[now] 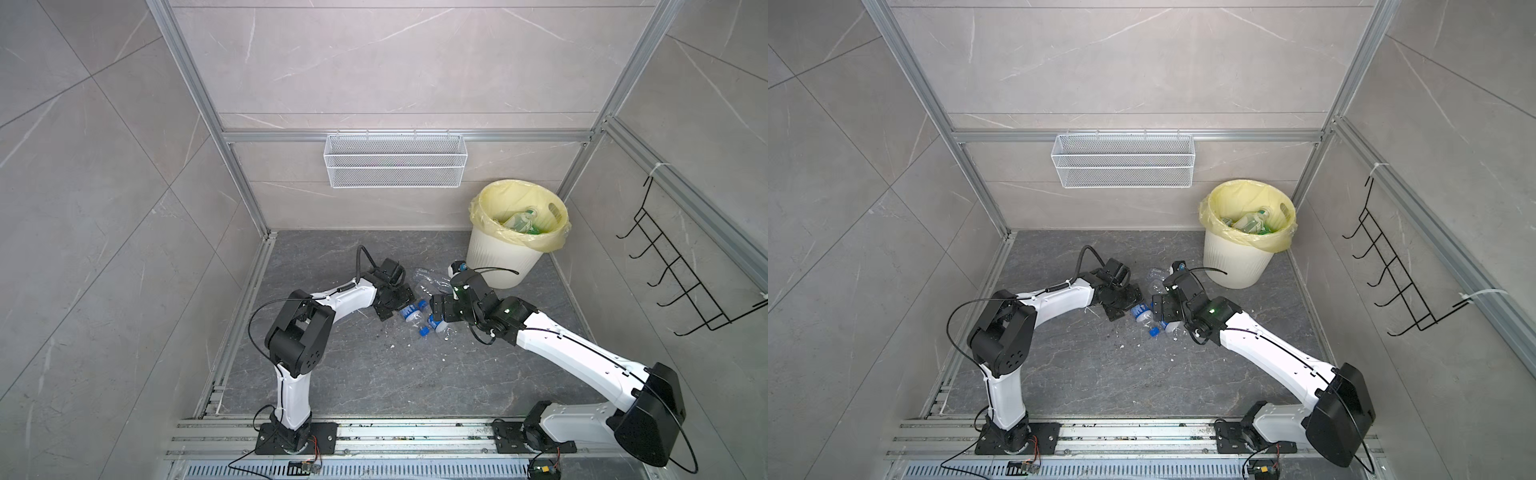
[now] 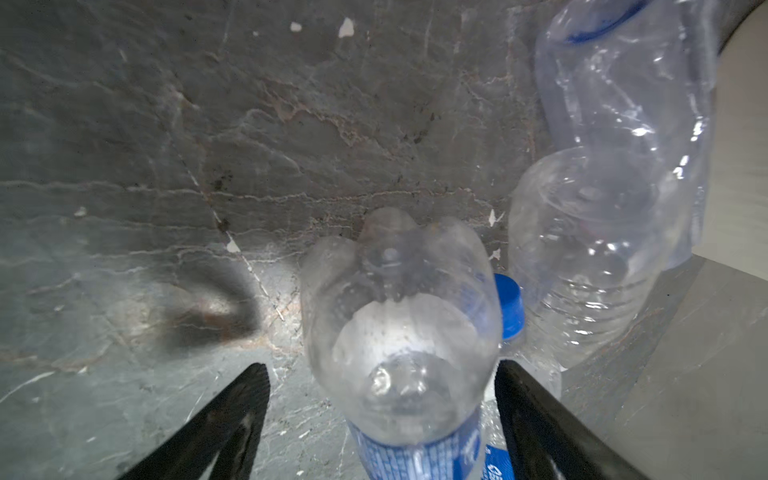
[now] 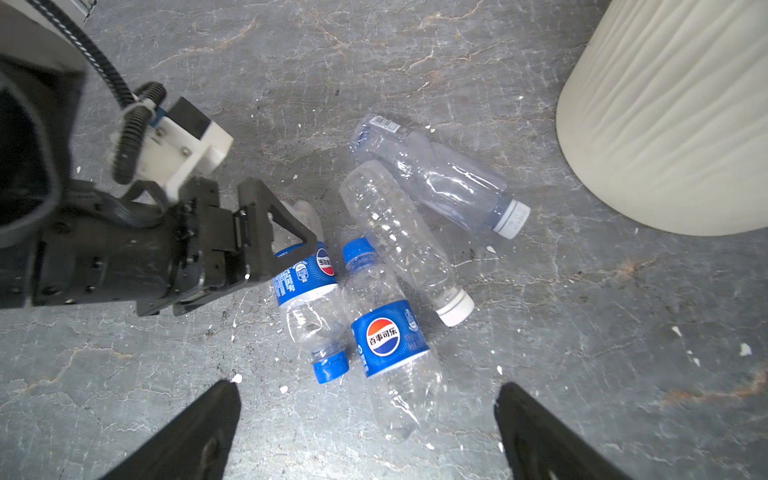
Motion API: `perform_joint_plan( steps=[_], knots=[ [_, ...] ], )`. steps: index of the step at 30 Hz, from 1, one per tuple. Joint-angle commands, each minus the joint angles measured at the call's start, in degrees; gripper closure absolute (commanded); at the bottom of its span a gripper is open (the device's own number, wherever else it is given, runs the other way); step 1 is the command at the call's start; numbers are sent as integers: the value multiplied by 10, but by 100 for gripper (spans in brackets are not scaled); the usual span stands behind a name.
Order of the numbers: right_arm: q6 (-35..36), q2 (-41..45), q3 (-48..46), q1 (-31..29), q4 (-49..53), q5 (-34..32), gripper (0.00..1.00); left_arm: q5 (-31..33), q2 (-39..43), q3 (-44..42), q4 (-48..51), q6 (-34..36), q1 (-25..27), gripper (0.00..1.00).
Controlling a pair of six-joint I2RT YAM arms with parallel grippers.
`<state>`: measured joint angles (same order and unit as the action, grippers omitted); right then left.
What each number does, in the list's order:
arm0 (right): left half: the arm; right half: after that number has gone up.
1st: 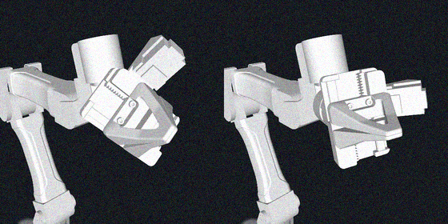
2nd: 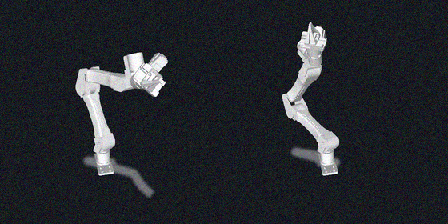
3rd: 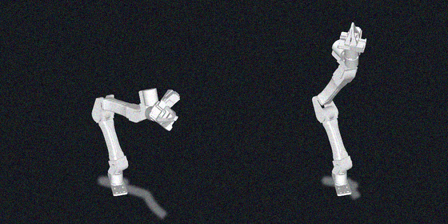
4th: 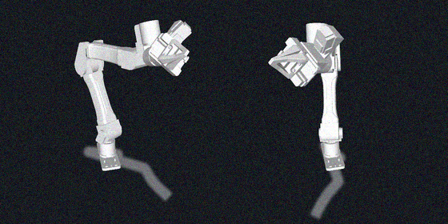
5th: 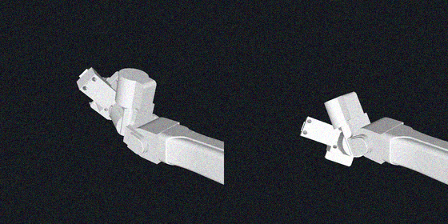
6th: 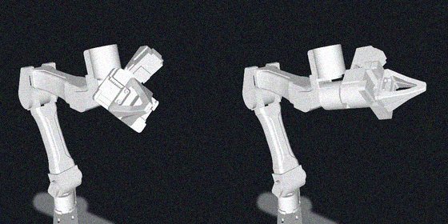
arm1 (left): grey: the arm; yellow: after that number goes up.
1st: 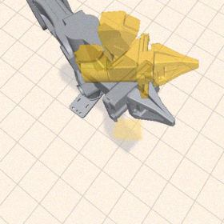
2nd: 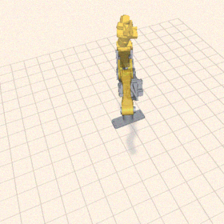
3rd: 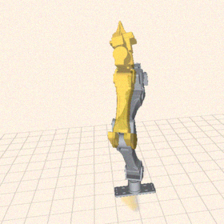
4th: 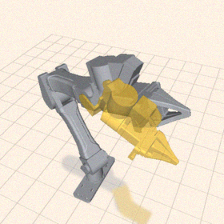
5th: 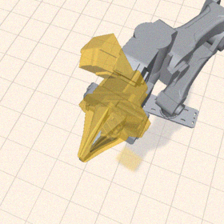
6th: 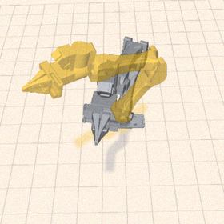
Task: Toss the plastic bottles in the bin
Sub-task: 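Grasp the large blue-labelled Pepsi bottle by its base with the left gripper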
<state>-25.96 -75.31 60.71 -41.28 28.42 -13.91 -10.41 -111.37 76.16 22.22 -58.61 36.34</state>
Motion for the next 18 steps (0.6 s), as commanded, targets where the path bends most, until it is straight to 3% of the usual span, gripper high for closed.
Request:
perform_joint_plan(
  steps=[1,18],
  knots=[
    [-7,-15,-4,-9,-12,1,0,-17,-10,10,-15,-7,-2,14],
    [-10,-34,4,-15,-18,10,0,-27,-14,-10,-23,7,-19,38]
  ],
)
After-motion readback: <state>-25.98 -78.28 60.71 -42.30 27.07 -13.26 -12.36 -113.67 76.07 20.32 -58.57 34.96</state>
